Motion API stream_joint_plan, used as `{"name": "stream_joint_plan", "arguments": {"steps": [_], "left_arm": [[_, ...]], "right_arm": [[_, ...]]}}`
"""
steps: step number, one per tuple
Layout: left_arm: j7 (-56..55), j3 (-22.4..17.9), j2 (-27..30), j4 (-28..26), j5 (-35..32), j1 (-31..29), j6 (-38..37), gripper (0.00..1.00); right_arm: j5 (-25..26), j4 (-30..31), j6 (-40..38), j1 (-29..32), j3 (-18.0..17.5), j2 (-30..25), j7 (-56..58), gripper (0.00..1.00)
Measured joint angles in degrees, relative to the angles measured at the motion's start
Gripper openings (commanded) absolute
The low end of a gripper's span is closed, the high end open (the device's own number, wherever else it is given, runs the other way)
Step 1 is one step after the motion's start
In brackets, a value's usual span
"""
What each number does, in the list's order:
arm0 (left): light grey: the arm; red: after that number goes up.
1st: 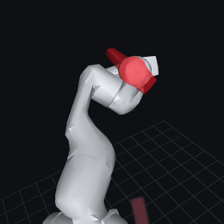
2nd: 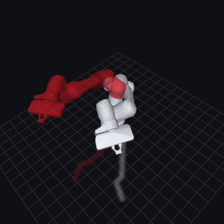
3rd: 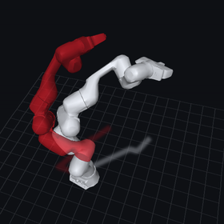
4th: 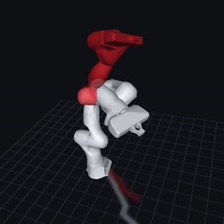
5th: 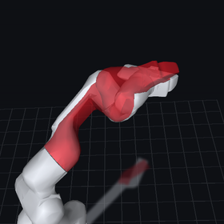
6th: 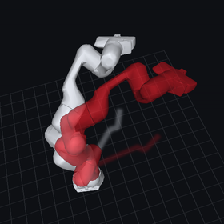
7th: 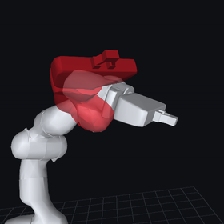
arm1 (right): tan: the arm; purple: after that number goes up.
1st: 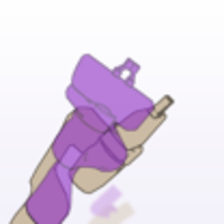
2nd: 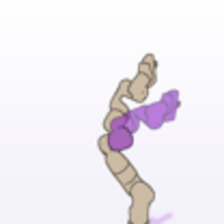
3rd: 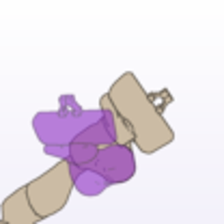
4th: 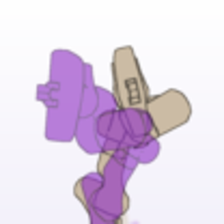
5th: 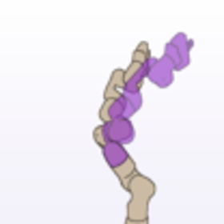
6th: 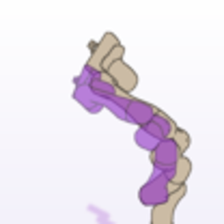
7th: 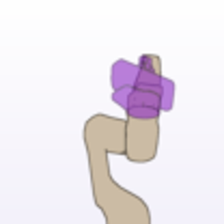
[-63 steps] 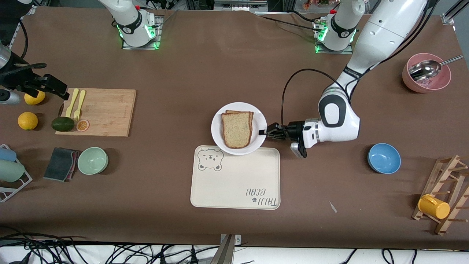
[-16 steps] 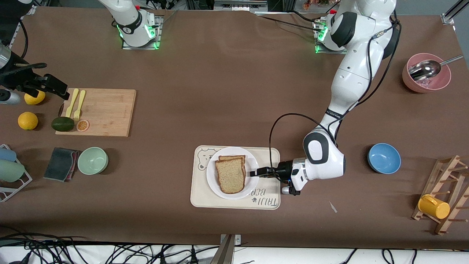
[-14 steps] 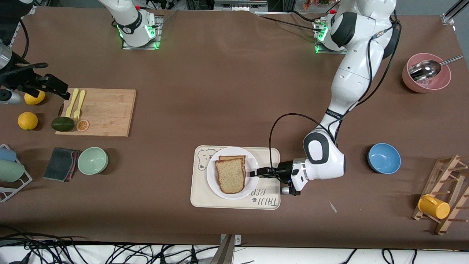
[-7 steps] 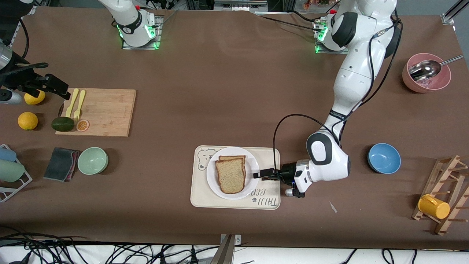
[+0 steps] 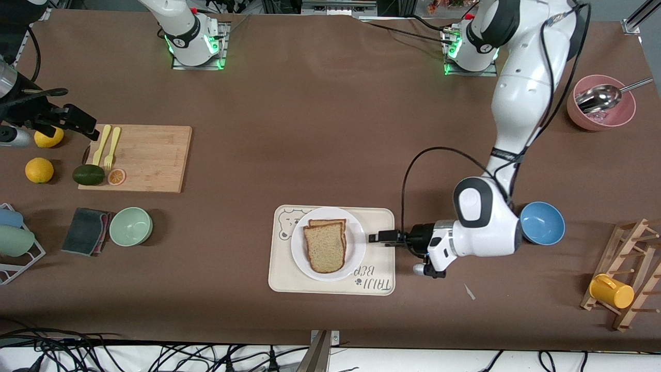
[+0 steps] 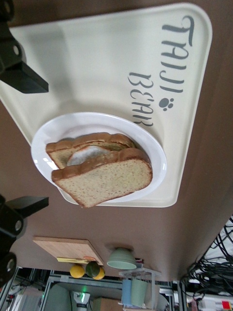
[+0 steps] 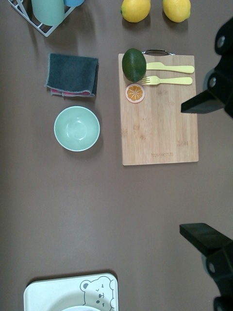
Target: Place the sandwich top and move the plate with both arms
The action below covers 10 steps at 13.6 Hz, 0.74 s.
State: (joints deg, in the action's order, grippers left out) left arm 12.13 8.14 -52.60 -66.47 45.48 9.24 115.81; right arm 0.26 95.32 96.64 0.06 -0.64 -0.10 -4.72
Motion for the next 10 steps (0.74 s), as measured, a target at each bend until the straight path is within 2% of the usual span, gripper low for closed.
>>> {"name": "stream_joint_plan", "arguments": {"steps": [4, 5, 10], "left_arm": [[-10.76, -0.12, 10.05, -2.36, -23.29, -2.41, -11.91, 1.00], [-12.46, -0.24, 12.00, -2.75, -27.43, -2.63, -14.68, 1.00], [-13.73, -0.94, 18.94, -3.09, -37.91, -7.90, -23.10, 1.00]], "right_arm": [[0.00, -0.04, -0.02, 0.00, -0.01, 0.03, 0.00, 1.00], [0.00, -0.05, -0.02, 0.00, -0.01, 0.04, 0.00, 1.00], [-0.01, -0.10, -0.15, 0.00, -0.53, 0.05, 0.00, 1.00]]}}
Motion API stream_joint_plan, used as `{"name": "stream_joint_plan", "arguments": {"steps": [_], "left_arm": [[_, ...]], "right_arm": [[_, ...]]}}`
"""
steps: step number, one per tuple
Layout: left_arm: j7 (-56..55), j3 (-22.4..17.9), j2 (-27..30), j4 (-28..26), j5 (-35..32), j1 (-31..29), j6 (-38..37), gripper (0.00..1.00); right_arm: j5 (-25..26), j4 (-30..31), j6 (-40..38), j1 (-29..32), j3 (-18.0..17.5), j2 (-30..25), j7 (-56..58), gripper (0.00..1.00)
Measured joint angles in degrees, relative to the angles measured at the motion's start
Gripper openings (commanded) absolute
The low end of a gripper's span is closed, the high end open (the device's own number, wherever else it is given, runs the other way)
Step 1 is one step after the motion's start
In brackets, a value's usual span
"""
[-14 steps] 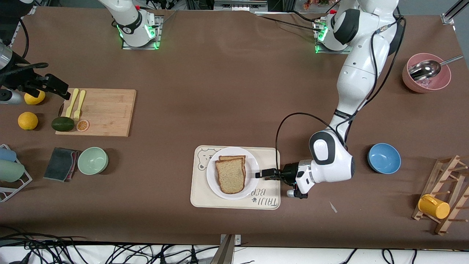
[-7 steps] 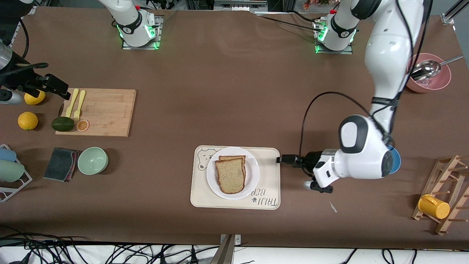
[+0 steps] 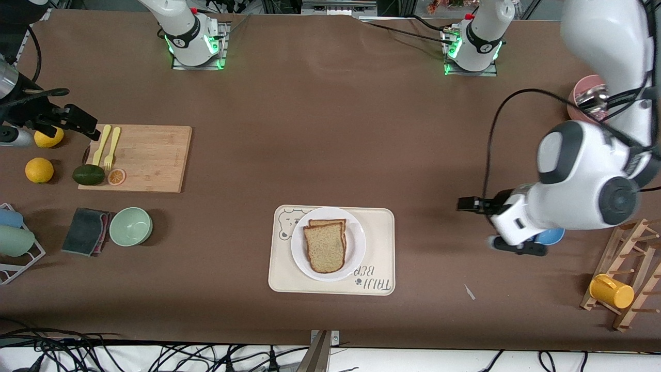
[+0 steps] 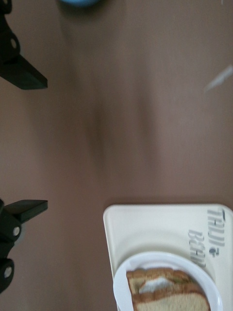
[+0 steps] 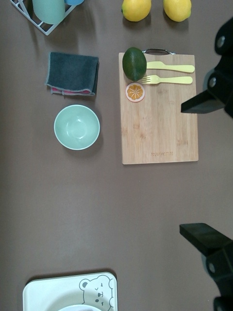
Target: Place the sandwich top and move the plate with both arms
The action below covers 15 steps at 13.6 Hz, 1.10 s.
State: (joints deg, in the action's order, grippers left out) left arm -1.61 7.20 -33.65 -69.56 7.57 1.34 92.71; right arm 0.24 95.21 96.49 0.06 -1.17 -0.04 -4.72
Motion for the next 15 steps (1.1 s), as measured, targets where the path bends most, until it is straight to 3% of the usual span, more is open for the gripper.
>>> {"name": "stream_joint_plan", "arguments": {"steps": [5, 8, 15], "left_arm": [[-0.22, -1.20, 5.57, -0.08, -4.35, -5.97, -3.28, 1.00], [-0.76, -1.34, 9.38, -0.10, -8.14, -6.42, -4.38, 1.00], [-1.13, -3.57, 18.30, -1.89, -8.62, -5.85, -9.20, 1.00]], "right_arm": [[0.00, -0.04, -0.24, 0.00, -0.33, 0.00, -0.01, 1.00], [0.00, -0.06, -0.26, 0.00, -0.34, 0.00, -0.01, 1.00], [0.00, -0.08, -0.30, 0.00, -0.34, 0.00, -0.01, 1.00]]}}
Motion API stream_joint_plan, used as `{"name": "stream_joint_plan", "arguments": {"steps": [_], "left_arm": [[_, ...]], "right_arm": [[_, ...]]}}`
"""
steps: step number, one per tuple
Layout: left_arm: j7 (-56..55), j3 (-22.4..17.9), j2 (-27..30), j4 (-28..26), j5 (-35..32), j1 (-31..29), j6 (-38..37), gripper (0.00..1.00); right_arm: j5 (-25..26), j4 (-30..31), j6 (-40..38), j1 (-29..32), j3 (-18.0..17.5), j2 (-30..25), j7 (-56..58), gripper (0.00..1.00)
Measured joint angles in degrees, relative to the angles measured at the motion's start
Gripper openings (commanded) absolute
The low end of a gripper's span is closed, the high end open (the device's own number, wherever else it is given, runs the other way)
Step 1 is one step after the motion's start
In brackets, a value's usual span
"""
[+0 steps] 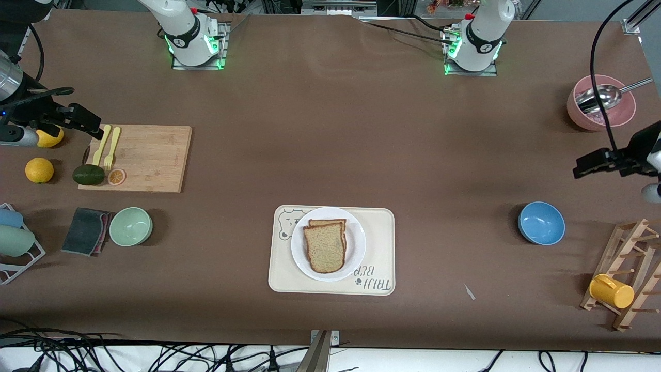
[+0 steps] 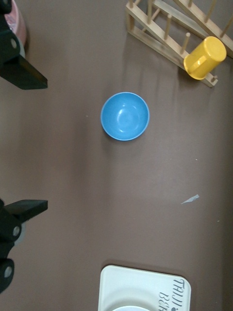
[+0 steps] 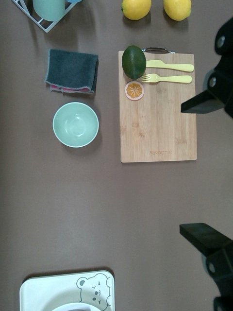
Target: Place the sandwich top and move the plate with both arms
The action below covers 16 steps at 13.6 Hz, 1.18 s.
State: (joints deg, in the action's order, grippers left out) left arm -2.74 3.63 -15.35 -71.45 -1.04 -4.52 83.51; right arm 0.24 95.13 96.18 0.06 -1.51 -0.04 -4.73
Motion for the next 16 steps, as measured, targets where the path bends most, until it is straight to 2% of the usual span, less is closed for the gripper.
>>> {"name": "stream_joint_plan", "arguments": {"steps": [5, 10, 16], "left_arm": [[0.01, -2.97, 9.87, -10.02, 0.00, 4.62, -1.26, 1.00], [2.68, -8.40, 12.67, -13.40, 0.00, 9.88, -0.86, 1.00], [5.90, -10.43, 15.66, -18.10, 0.00, 11.31, 2.45, 1.00]], "right_arm": [[0.00, -0.01, -0.02, 0.00, 0.00, 0.00, 0.00, 1.00], [0.00, -0.01, -0.02, 0.01, 0.00, 0.00, 0.00, 1.00], [0.00, -0.01, -0.03, 0.01, 0.00, 0.02, 0.00, 1.00]]}}
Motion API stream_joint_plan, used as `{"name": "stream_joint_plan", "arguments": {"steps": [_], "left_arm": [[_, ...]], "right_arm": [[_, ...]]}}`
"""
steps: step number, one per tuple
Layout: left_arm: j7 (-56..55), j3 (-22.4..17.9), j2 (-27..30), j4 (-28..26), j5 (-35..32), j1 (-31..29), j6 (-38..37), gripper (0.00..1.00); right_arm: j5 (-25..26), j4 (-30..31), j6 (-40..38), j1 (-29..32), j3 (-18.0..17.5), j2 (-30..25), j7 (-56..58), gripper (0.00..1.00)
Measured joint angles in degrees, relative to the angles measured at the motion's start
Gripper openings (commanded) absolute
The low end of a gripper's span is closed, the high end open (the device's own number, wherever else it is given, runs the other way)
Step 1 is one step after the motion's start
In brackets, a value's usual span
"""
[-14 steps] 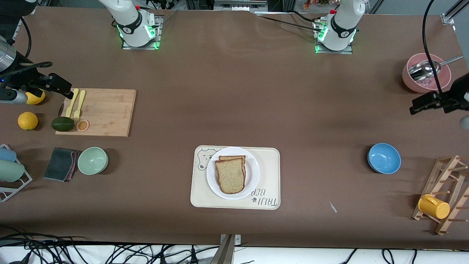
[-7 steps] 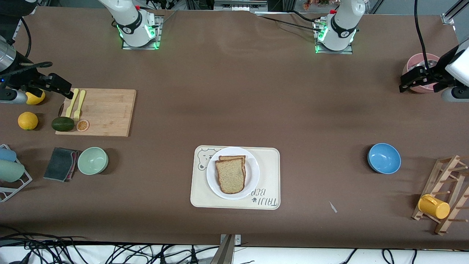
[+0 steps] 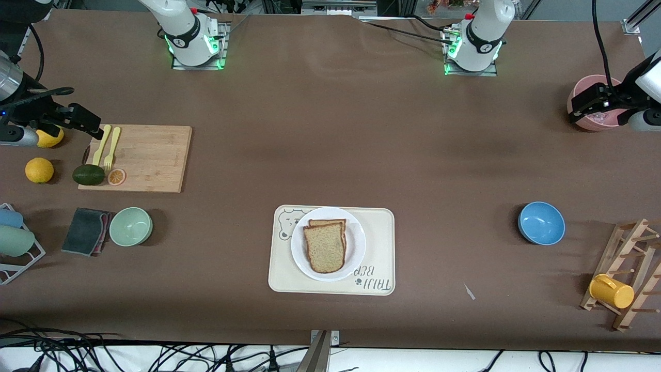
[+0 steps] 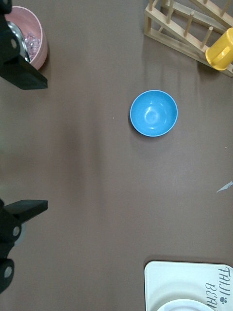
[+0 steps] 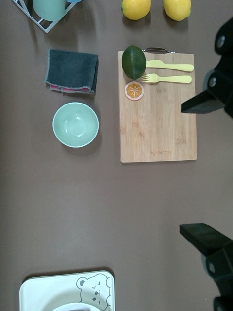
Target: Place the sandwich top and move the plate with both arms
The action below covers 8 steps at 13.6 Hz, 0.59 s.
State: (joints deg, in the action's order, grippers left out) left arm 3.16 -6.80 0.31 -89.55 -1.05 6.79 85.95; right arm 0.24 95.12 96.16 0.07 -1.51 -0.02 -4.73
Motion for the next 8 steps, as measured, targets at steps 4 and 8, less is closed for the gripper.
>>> {"name": "stream_joint_plan", "arguments": {"steps": [4, 8], "left_arm": [[1.27, -0.06, 0.22, -1.17, 0.00, 0.09, 0.76, 1.00], [1.58, -0.32, 0.60, -1.20, 0.00, 0.09, 1.15, 1.00]], "right_arm": [[0.00, 0.00, 0.00, 0.00, 0.00, 0.01, 0.00, 1.00], [0.00, 0.00, 0.00, 0.00, 0.00, 0.02, 0.00, 1.00]]}}
